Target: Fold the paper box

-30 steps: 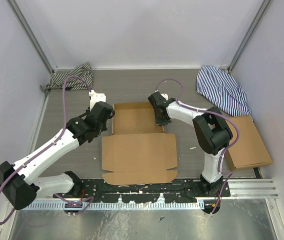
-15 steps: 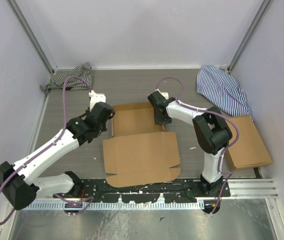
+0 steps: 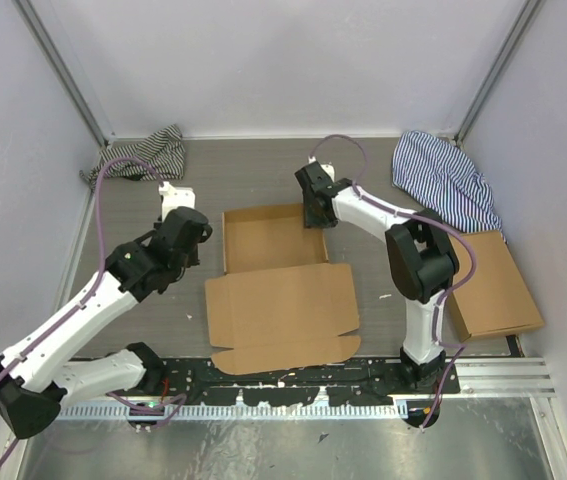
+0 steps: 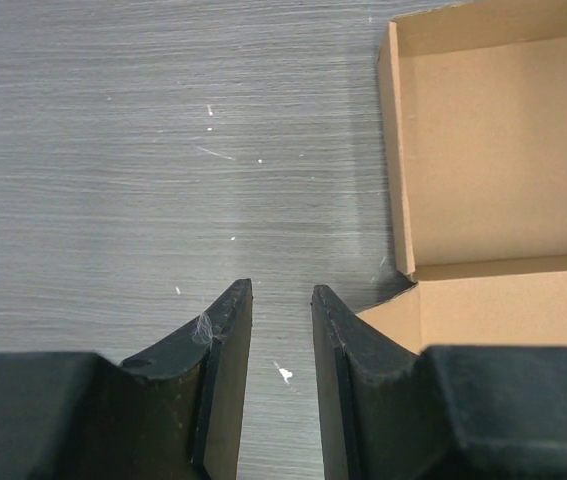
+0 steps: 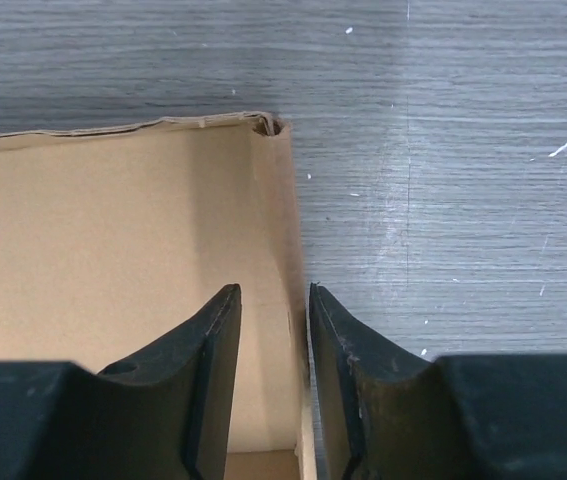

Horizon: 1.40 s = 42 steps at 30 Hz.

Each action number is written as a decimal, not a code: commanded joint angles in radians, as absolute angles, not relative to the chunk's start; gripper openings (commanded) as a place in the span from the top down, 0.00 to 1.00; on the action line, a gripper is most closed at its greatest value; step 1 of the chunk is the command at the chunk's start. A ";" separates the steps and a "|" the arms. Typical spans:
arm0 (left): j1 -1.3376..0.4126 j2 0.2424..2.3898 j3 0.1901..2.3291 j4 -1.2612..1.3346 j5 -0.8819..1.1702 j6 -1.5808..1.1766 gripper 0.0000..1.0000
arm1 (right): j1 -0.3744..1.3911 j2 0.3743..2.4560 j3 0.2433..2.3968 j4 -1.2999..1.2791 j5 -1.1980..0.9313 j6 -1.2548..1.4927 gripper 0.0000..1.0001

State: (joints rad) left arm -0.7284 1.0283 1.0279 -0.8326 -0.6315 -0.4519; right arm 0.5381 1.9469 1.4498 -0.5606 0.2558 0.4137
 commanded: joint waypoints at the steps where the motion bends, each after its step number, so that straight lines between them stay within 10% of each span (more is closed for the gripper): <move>1: -0.727 1.004 1.075 -0.910 -0.676 -0.415 0.62 | 0.531 1.986 1.487 -0.562 0.240 0.385 0.63; 7: -0.727 0.969 1.089 -0.946 -0.722 -0.375 0.62 | 0.526 2.017 1.467 -0.566 0.291 0.375 0.99; 22: -0.726 0.891 0.962 -0.874 -0.827 -0.374 0.61 | 0.431 1.735 1.164 -0.474 -0.001 0.815 0.99; 26: -0.726 0.916 0.970 -0.869 -0.811 -0.374 0.61 | 0.523 1.667 1.158 -0.585 0.021 0.926 0.76; 30: -0.726 0.930 0.976 -0.866 -0.806 -0.374 0.62 | 0.640 1.591 1.208 -0.689 0.155 0.961 0.16; 42: -0.726 0.902 0.962 -0.875 -0.813 -0.378 0.61 | 0.663 1.721 1.509 -0.511 0.240 0.041 0.16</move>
